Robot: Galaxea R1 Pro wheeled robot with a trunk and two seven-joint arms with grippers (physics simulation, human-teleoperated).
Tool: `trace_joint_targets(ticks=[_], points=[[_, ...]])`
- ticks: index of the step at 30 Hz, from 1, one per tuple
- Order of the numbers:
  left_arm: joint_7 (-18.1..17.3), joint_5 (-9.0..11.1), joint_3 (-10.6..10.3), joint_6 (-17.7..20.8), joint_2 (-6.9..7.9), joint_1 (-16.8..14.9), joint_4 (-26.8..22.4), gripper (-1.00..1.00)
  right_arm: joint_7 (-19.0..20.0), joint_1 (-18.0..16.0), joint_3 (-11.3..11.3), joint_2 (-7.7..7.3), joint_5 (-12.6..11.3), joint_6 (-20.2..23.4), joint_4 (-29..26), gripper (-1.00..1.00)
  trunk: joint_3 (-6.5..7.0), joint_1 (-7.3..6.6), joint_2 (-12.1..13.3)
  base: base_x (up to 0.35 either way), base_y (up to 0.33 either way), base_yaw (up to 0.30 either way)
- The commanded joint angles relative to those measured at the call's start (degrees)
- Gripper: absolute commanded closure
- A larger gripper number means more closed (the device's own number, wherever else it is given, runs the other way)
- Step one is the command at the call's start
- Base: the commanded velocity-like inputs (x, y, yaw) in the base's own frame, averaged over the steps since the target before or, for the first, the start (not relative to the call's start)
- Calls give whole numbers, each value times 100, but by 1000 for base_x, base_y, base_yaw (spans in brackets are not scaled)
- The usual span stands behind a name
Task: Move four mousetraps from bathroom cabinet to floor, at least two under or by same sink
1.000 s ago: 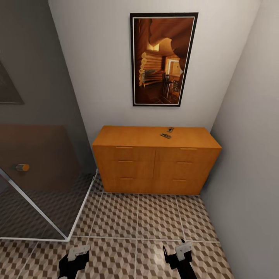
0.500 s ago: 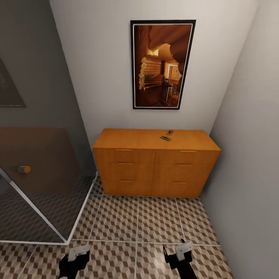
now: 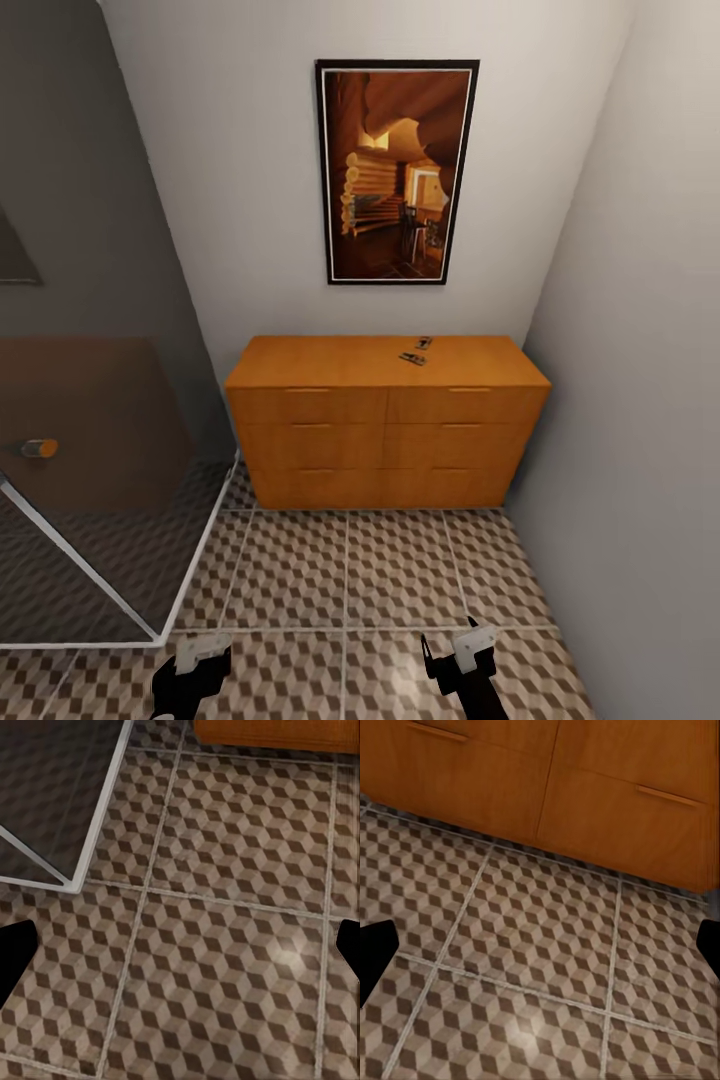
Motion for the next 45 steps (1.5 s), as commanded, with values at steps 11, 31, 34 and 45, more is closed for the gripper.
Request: trace_joint_targets(ticks=[11,31,34,45], points=[[44,6,-51,-5,0,-1,-8,-100,-45,-6,-15,3,63,-11,7,-100,0,3,-11,0,0,-36],[44,6,-58,-5,-6,-1,-8,-100,-45,-6,-15,3,63,-11,7,-100,0,3,-11,132,0,-1],[44,6,-58,-5,-6,-1,-8,-100,-45,-6,-15,3,63,-11,7,-100,0,3,-11,289,0,0],[44,6,-58,-5,-6,-1,-8,-100,-45,-6,-15,3,70,-11,7,-100,0,3,-11,126,0,0]])
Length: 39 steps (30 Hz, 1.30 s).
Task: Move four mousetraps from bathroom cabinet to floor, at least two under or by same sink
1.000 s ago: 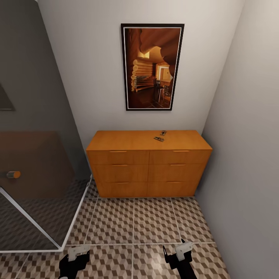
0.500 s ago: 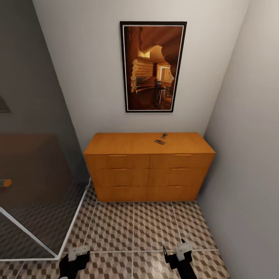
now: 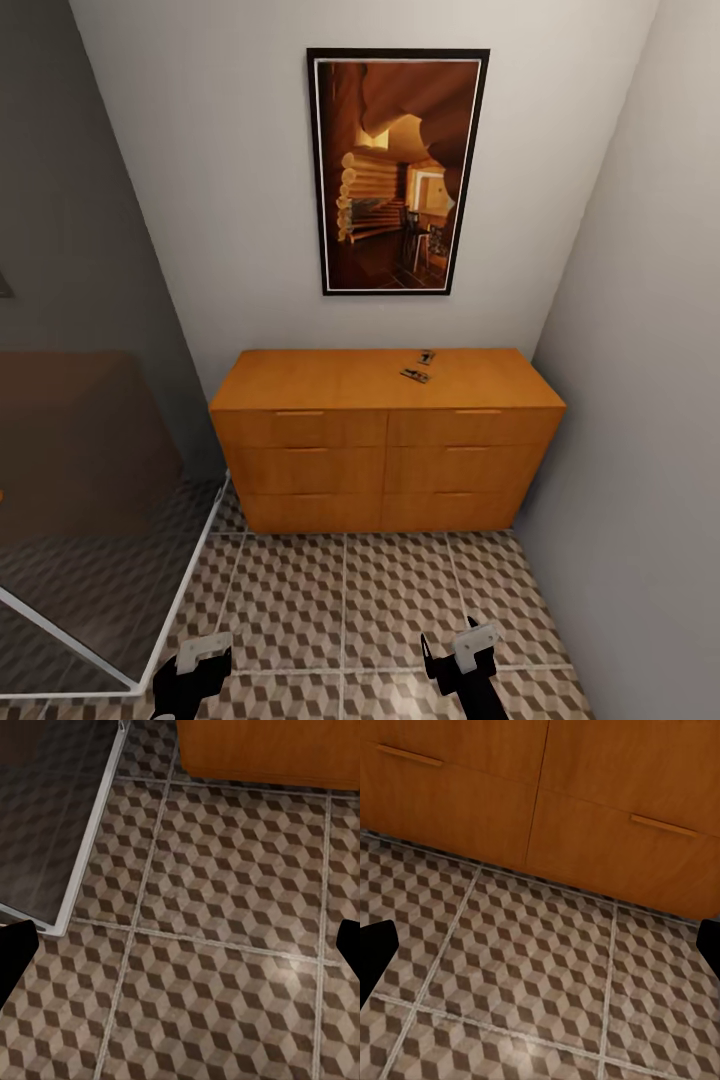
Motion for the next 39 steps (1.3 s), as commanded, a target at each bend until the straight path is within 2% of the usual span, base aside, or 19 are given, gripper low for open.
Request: trace_joint_targets(ticks=[1,23,26,28,30,33,34,37,38,39], points=[[43,6,-49,-4,2,-2,-7,-100,-45,-5,-14,2,61,-11,6,-100,-11,3,-11,15,0,0],[43,6,-52,-4,-6,9,-7,-100,-42,-5,8,2,85,-13,6,-100,-11,3,-11,2,0,0],[43,6,-56,-4,-16,11,-7,-100,-62,-150,31,32,97,136,-37,-100,-11,3,-11,0,0,0],[43,6,-57,-4,-28,13,-7,-100,-66,-351,45,47,107,406,-114,-100,-11,3,-11,0,0,0],[43,6,-57,-4,-36,14,-7,-100,-65,-637,61,67,131,956,-381,-100,-11,3,-11,0,0,0],[43,6,-57,-4,-39,15,-7,-100,-62,-804,67,89,142,1467,-700,-100,-11,3,-11,0,0,0],[43,6,-57,-4,-40,15,-7,-100,-59,-881,70,108,145,1814,-1000,-100,-11,3,-11,0,0,0],[43,6,-58,-4,-41,15,-5,-100,-52,-948,73,131,148,2320,-1616,-100,-11,3,-11,0,0,0],[43,6,-58,-4,-42,15,-3,-100,-45,-972,80,142,149,2666,-2109,-100,-11,3,-11,0,0,0],[43,6,-58,-4,-42,15,-2,-100,-41,-981,84,145,147,2851,-2373,-100,-11,3,-11,0,0,0]])
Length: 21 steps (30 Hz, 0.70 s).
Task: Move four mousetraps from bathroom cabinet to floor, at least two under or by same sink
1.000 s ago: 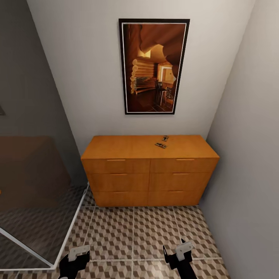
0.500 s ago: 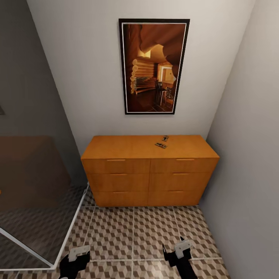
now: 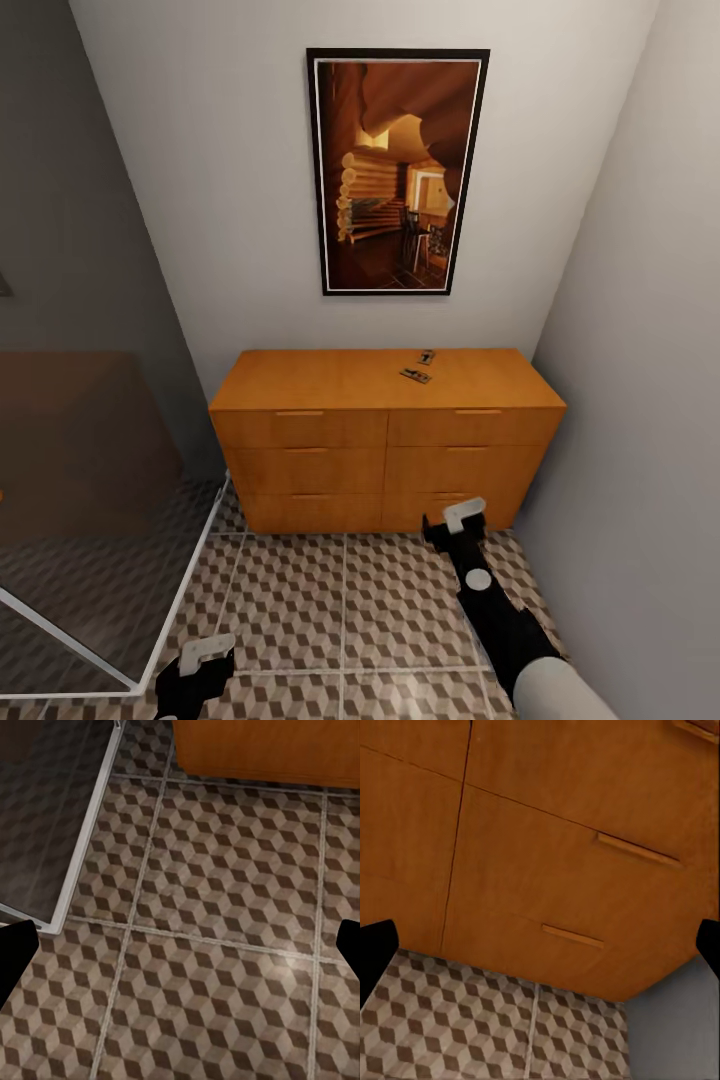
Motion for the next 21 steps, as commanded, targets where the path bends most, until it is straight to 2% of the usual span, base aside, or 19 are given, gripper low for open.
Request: trace_joint_targets(ticks=[1,3,4,7,8,10,12,14,16,18,20,21], points=[[44,7,-49,-5,2,-2,-6,-100,-21,-11,2,5,50,191,-279,-100,-12,3,-10,0,0,0],[42,7,-49,-5,1,-2,-5,-100,16,-21,29,10,47,606,-847,-100,-12,3,-10,0,0,0],[41,7,-49,-5,1,-2,-8,-100,97,-27,90,9,43,1055,-1429,-100,-12,3,-10,0,0,0],[38,7,-49,-5,1,-2,-6,-100,304,-33,226,9,40,1749,-2290,-100,-12,3,-10,0,0,0],[36,7,-49,-5,1,-2,-4,-100,577,-36,371,9,35,2443,-3108,-100,-12,3,-10,0,0,0],[36,7,-49,-5,1,-2,-4,-100,765,-37,454,9,32,2896,-3612,-100,-12,3,-10,0,0,0],[35,7,-49,-5,1,-2,-4,-100,1112,-68,654,26,30,3930,-4639,-100,-12,3,-10,0,0,0],[30,7,-49,-5,1,-2,-3,-100,1177,-161,780,42,31,4252,-4893,-100,-12,3,-10,0,0,0],[24,7,-49,-5,1,-2,-3,-100,1234,-469,989,79,36,4614,-5111,-100,-12,3,-10,0,0,0],[20,7,-49,-5,1,-2,-3,-100,1264,-997,1158,110,47,5082,-5217,-100,-12,3,-10,0,0,0],[19,7,-49,-5,1,-2,-3,-100,1268,-1294,1201,121,53,5372,-5205,-100,-12,3,-10,0,0,0],[18,7,-49,-5,-1,-2,-3,-100,1269,-1614,1230,128,57,5675,-5146,-100,-12,3,-10,0,0,0]])
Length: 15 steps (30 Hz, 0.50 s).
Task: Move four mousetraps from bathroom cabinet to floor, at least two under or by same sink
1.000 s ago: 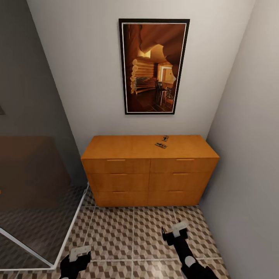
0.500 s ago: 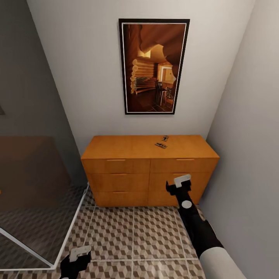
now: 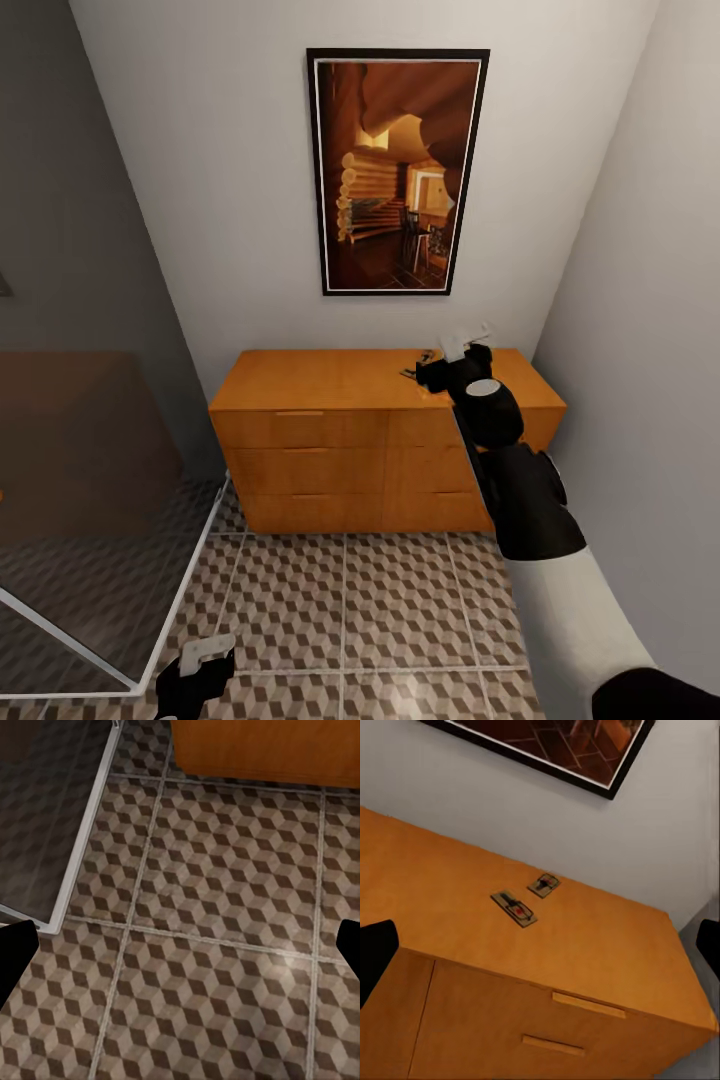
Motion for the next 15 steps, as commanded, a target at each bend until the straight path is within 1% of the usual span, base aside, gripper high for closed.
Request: trace_joint_targets(ticks=[1,3,4,8,9,10,11,12,13,14,15], points=[[44,6,-48,-5,1,-3,-7,-100,39,-189,14,4,50,185,51,-100,-13,3,-12,0,0,0],[43,6,-48,-5,-1,-3,-7,-100,39,-516,30,11,48,435,223,-100,-13,3,-12,0,0,0],[43,6,-48,-5,-3,-3,-7,-100,35,-794,40,33,41,589,426,-100,-13,3,-12,0,0,0],[43,6,-48,-5,-4,-3,-7,-100,0,-1334,40,162,31,732,1007,-100,-13,3,-12,0,0,0],[43,6,-50,-5,-6,-3,8,-100,-181,-1775,32,293,17,697,1729,-100,-13,3,-12,0,0,0],[43,6,-51,-5,-8,-3,15,-100,-257,-1872,29,293,13,649,1917,-100,-13,3,-12,0,0,0],[43,6,-61,-5,-10,-3,31,-100,-438,-2055,17,293,-6,497,2294,-100,-13,3,-12,0,0,0],[43,6,-66,-5,-11,-3,36,-100,-544,-2141,4,293,-20,393,2482,-100,-13,3,-12,0,0,0],[43,6,-72,-5,-14,-3,44,-100,-787,-2303,-44,293,-65,138,2854,-100,-13,3,-12,0,0,0],[43,6,-74,-5,-17,-3,48,-100,-915,-2375,-86,293,-101,0,3032,-100,-13,3,-12,0,0,0],[43,6,-78,-5,-24,-3,51,-100,-1082,-2445,-181,293,-187,-180,3234,-100,-13,3,-12,0,0,0]])
